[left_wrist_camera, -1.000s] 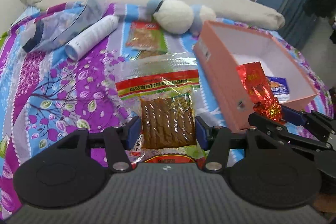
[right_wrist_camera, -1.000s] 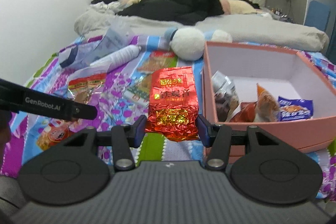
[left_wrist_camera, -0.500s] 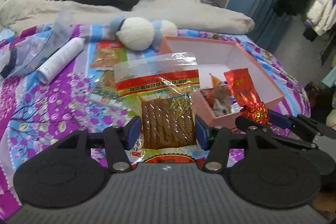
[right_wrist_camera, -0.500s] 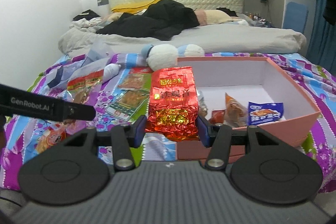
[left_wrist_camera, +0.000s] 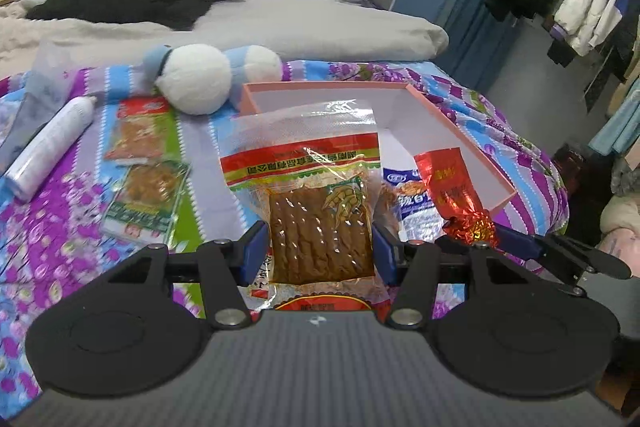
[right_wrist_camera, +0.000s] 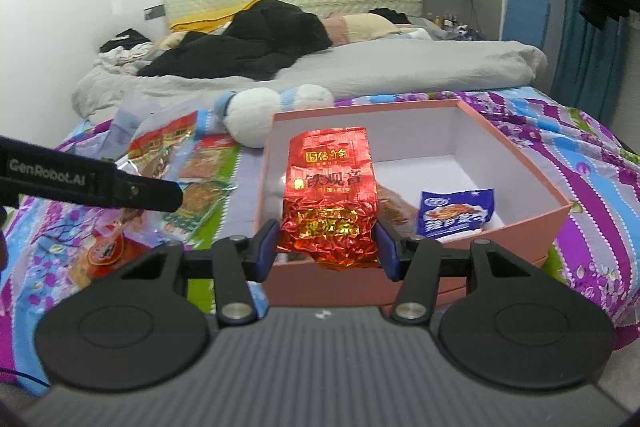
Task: Organize snacks
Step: 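Carry the red candy and stick-snack pack over the pink box with both tools, then open both tools to drop the candy and pack into the pink box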
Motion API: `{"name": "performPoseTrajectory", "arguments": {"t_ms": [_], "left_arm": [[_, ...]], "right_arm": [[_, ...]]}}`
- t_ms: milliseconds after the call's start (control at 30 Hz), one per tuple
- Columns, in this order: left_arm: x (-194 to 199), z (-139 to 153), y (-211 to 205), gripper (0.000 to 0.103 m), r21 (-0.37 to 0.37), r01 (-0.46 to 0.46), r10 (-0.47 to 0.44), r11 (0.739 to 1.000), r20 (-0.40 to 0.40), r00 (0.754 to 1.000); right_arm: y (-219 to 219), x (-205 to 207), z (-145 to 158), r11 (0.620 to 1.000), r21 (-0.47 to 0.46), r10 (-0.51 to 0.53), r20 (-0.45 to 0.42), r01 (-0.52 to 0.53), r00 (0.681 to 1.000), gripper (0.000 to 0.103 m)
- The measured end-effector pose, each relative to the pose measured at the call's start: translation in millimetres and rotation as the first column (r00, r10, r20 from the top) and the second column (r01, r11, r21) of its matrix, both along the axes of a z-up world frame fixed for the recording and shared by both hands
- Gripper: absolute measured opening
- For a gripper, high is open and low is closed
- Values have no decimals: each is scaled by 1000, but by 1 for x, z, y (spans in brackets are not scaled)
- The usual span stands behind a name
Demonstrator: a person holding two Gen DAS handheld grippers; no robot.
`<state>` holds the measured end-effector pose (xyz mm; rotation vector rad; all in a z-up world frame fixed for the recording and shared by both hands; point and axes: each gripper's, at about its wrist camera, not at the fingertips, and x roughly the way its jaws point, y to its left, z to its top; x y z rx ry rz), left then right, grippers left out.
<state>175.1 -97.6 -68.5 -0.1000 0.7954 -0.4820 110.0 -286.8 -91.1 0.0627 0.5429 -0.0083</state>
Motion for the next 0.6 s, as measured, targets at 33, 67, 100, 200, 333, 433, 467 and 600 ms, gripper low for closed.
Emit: {"name": "performPoseTrajectory", "arguments": {"t_ms": [33,67,100,200,333,433,467,600], "left_arm": [[8,-1,-6,61,-1,4,-4,1000,-4,1000],[14,-1,-11,61,-3,9,-9,1000,-6,1000],[22,-2,-16,61,-3,12,-12,1000,-10,1000],[45,-6,-33,61,4,35,-35,999,-16,999],[76,-16,-56,61,4,54,-53,999,-39,998],[99,-26,-74,61,8,69,-69,998,-59,996],[105,-29,-79,61,11,74,-73,997,-65,995],[129,-46,-96,61,32,91,-87,995,-96,992]], "right_arm": [[-4,4,-1,1000,0,-7,-3,7,1000,54],[-8,9,-1,1000,2,-15,-8,15,1000,54],[-13,15,-2,1000,4,-23,-13,23,1000,54],[-25,29,-4,999,7,-44,-22,45,999,54],[-42,50,-10,998,15,-67,-43,68,997,54],[-54,67,-17,996,25,-81,-59,83,995,54],[-59,73,-20,996,27,-85,-65,87,994,54],[-74,94,-34,994,33,-98,-94,101,991,54]]}}
